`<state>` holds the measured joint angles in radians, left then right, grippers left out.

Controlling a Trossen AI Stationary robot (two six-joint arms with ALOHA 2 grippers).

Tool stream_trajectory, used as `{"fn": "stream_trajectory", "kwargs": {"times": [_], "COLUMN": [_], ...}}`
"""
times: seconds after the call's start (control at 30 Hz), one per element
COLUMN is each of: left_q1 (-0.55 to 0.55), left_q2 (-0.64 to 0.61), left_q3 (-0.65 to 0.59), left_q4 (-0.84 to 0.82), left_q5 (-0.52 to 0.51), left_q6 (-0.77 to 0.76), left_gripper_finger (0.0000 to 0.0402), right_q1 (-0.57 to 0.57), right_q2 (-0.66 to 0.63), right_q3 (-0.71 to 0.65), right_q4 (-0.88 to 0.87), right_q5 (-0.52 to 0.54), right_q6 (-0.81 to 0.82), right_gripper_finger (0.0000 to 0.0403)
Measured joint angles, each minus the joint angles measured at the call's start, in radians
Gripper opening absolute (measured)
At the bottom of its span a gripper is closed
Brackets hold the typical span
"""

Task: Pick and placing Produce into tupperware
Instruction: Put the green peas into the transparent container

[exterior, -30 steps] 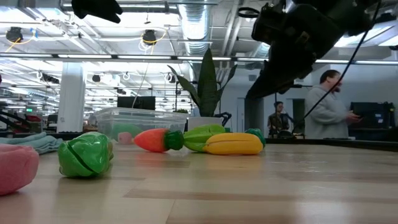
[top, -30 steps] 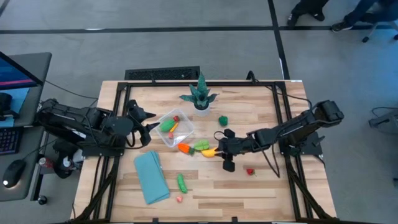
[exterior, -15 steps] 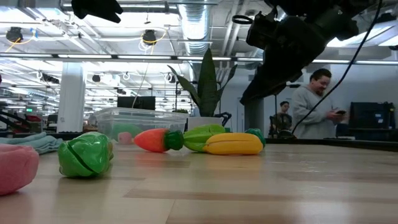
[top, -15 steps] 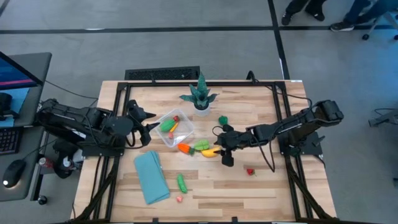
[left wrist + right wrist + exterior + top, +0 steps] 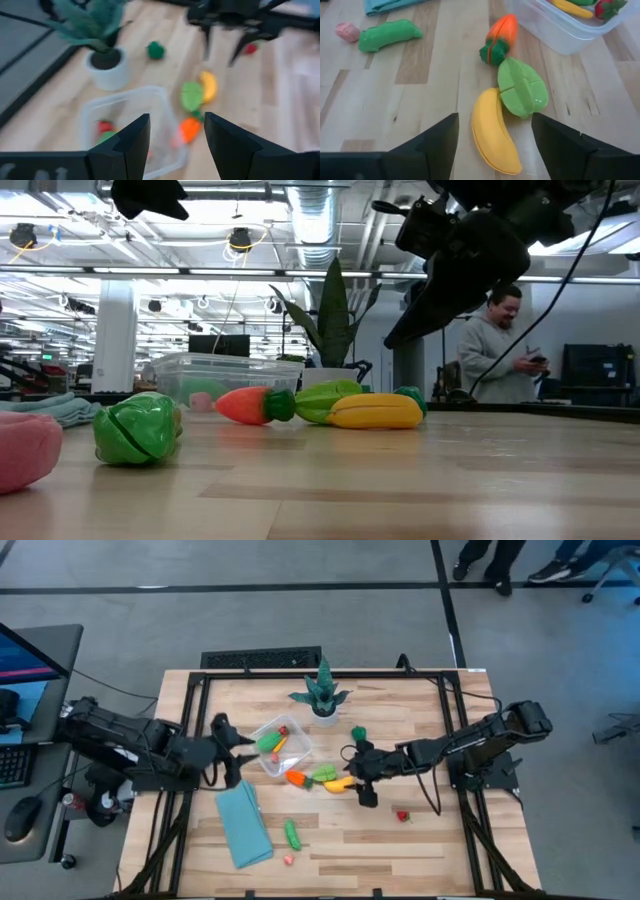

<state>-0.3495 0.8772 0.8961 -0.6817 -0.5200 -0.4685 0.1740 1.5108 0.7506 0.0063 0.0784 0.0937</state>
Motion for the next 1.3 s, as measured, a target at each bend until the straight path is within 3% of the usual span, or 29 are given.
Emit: {"fn": "stream_trajectory", "kwargs": {"times": [0.33,0.7,0.8,0.93,1.13,1.3], "left_q1": [-0.192,-0.399,-0.401,-0.377,-0.286,-0.239], "left_q2": [0.001,0.124,0.165,0.242,0.354,0.389], "left_q3": [-0.219,-0.246,-0.246,-0.233,-0.165,-0.136], "left_q4": [0.297,0.388,0.446,0.535,0.528,0.537], "left_q5": [-0.08,-0.032,0.003,0.075,0.198,0.248], "left_q6": [-0.264,-0.421,-0.402,-0.23,-0.052,-0.004], "left_gripper_finger": [0.0178,0.0178,0.0178,0.0178,0.0178,0.0178], "right_q1": [0.0,-0.014,-0.022,-0.026,-0.023,-0.001], "right_q2": [0.0,0.0,0.0,0.0,0.0,0.0], "right_q3": [0.0,0.0,0.0,0.0,0.0,0.001], "right_q4": [-0.022,-0.03,-0.029,-0.028,-0.033,-0.064], "right_q5": [0.0,0.0,0.0,0.0,-0.01,-0.043], "right_q6": [-0.024,0.001,0.022,0.043,0.113,0.163], "right_gripper_finger": [0.0233,0.0233,0.0233,0.0233,0.0233,0.0233]}}
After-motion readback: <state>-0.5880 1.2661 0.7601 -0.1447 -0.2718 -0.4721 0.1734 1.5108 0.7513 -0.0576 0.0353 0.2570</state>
